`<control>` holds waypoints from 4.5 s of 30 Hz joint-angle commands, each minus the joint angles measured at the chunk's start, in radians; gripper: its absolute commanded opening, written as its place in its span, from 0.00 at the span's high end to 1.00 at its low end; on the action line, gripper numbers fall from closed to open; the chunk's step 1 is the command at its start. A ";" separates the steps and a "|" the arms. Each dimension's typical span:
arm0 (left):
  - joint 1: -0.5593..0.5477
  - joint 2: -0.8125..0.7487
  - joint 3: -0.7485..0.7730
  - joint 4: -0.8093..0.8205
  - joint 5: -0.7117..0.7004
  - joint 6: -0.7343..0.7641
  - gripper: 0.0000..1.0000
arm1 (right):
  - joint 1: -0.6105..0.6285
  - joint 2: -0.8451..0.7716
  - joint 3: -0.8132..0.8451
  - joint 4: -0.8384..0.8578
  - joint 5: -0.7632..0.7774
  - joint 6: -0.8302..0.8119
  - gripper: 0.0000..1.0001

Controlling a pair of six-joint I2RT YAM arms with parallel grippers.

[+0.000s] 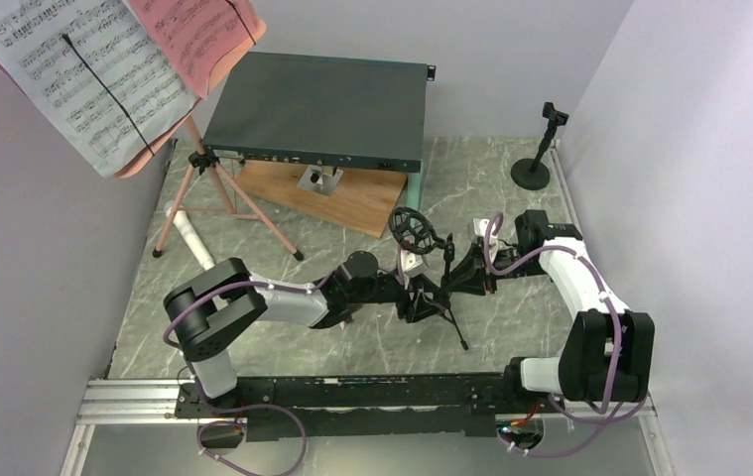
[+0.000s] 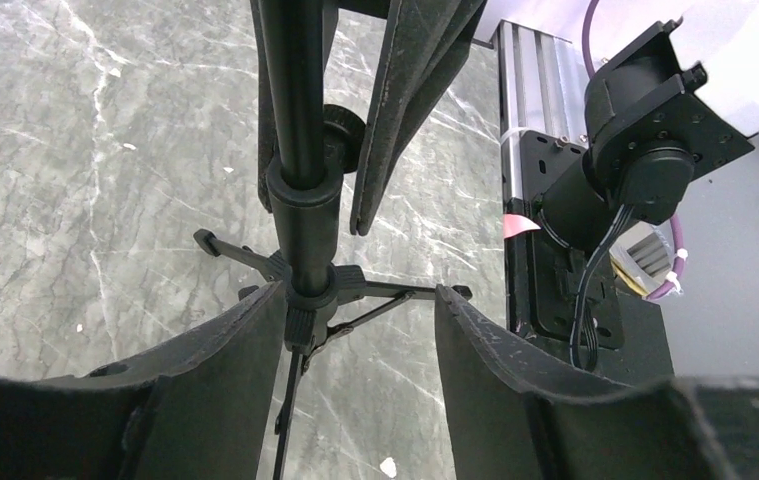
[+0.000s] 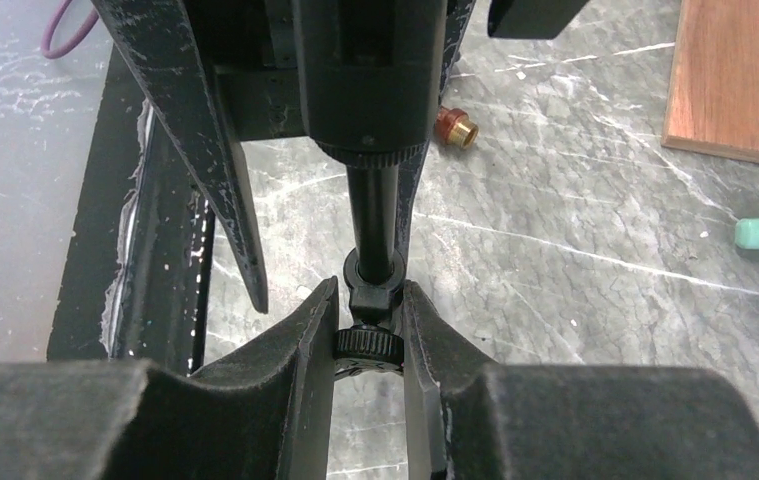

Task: Pack up the instrument practice props
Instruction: Place the microphone stand at the center of the board, then pick up the music stand from the center of the board.

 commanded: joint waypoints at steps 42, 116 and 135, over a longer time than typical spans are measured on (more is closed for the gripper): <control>0.294 -0.839 -0.062 -1.182 -0.350 0.462 0.00 | -0.184 0.449 0.323 1.673 0.424 1.151 1.00; 1.207 -1.047 -0.331 -0.254 -0.218 -0.207 0.01 | -0.252 -0.609 -0.285 0.809 0.129 1.002 0.01; 1.450 -0.578 -0.287 0.521 0.032 -0.439 0.17 | -0.244 -0.598 -0.287 0.812 0.128 1.001 0.01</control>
